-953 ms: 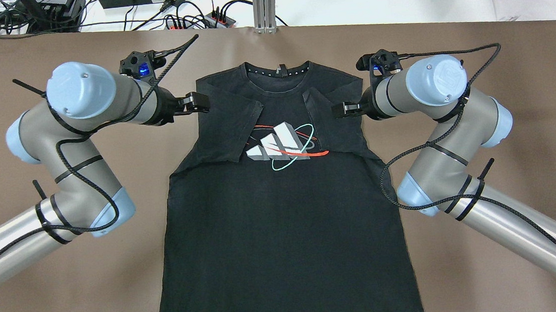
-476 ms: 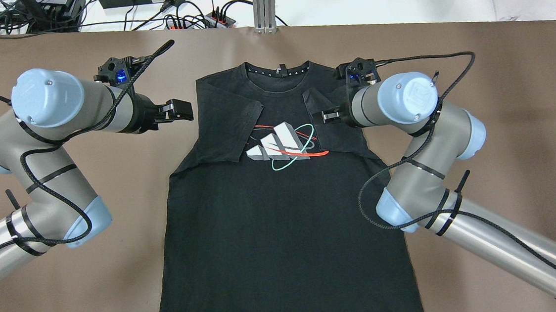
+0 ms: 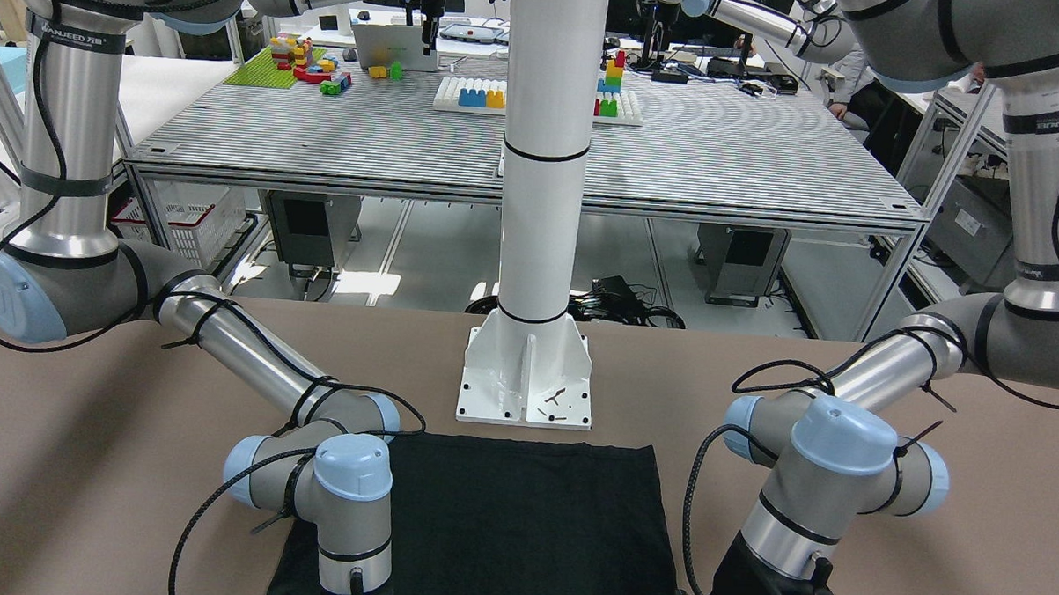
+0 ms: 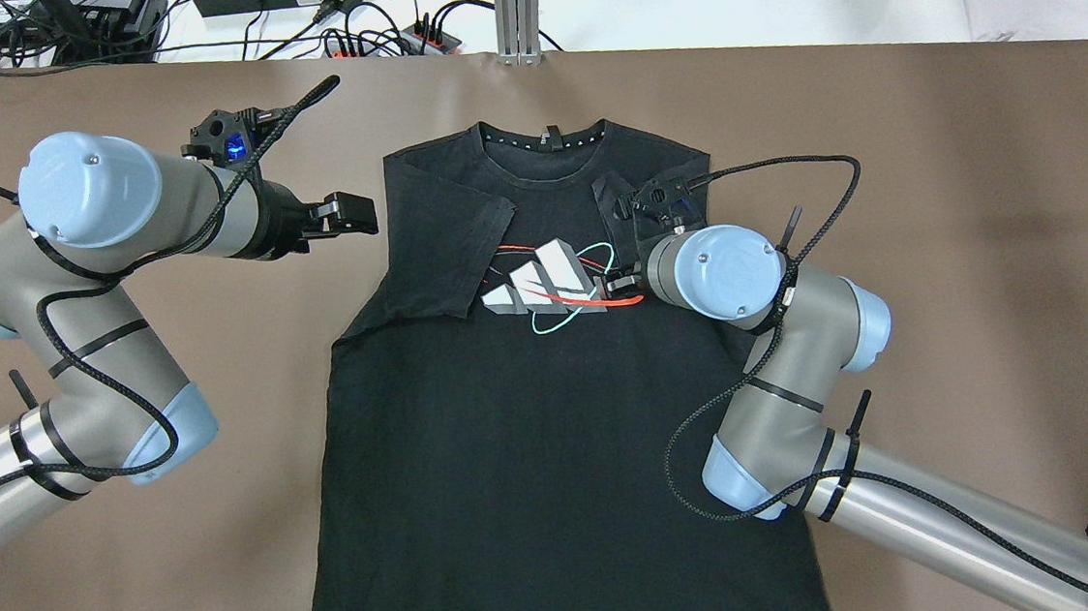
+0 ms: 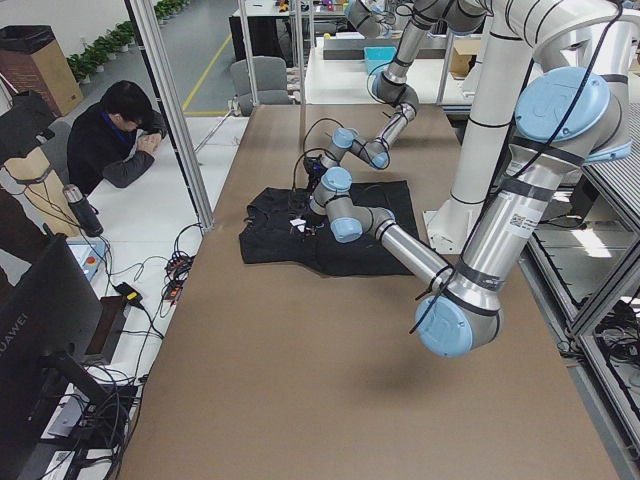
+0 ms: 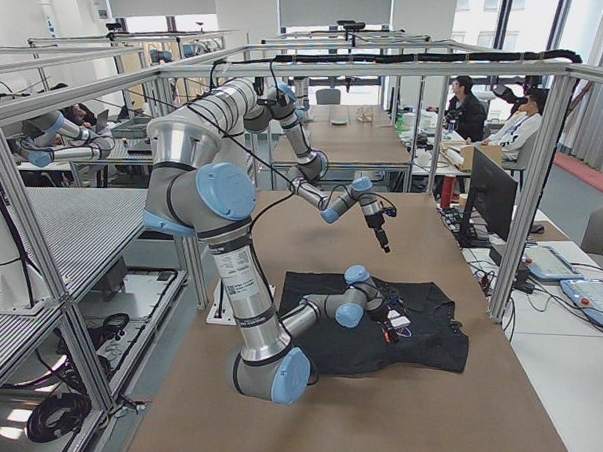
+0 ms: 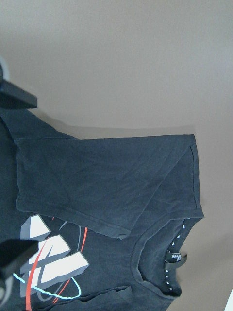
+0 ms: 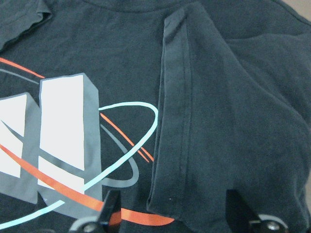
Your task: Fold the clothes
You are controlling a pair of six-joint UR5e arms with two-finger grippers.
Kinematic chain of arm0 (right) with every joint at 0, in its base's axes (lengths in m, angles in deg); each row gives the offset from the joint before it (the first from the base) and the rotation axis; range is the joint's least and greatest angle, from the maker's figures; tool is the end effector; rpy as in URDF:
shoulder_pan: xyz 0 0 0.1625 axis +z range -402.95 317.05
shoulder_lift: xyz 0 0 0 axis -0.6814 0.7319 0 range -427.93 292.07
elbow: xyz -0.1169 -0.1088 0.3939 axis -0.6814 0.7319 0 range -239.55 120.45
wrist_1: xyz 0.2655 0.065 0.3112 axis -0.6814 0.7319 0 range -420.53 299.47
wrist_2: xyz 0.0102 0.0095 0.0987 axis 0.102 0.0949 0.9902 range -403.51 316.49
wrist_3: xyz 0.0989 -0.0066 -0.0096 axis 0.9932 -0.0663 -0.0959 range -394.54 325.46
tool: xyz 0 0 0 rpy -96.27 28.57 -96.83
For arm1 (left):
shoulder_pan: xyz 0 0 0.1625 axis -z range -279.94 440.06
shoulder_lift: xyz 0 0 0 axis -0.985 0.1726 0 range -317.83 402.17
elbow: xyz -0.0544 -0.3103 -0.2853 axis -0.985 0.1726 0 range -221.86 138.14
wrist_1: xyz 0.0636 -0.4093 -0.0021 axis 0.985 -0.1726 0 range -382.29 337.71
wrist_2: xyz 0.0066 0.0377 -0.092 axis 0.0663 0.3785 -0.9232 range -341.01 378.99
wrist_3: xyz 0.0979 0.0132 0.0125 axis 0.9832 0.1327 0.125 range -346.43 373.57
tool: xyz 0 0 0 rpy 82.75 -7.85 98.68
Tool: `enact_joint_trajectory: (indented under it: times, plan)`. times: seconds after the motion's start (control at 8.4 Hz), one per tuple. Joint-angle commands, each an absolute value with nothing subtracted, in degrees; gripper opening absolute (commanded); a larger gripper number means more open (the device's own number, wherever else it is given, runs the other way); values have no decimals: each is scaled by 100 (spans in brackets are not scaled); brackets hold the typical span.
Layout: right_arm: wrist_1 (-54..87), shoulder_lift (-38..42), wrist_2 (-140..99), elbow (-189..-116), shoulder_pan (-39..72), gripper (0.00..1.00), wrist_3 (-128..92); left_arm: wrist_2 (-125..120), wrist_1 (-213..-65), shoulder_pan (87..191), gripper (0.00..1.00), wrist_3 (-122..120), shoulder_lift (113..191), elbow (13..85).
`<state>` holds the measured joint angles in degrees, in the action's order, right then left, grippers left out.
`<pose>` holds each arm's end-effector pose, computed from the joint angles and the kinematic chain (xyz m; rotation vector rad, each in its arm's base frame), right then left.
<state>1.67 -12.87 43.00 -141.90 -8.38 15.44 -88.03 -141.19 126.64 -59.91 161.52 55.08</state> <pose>-0.5224 -0.5293 0.3063 0.6272 -0.7307 -0.0582 0.3730 -0.5456 0.2503 0.3666 1.1035 -0.2956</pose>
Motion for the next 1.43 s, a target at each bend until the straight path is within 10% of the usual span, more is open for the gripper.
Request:
enact_joint_trajectory:
  times: [0.0,0.48,1.31]
  plan:
    - [170,-1335,4157,-14085,-929,61,1582,-8789,-14111,12664,94,-5947,16161,5465]
    - [170,-1335,4157,-14085,-920,4,1573,-8771,-14111,12664,94,-5894,16178,5412]
    - [161,-1335,4227,-14269,-885,0,1520,-8771,-14120,12708,94,-5894,16170,5421]
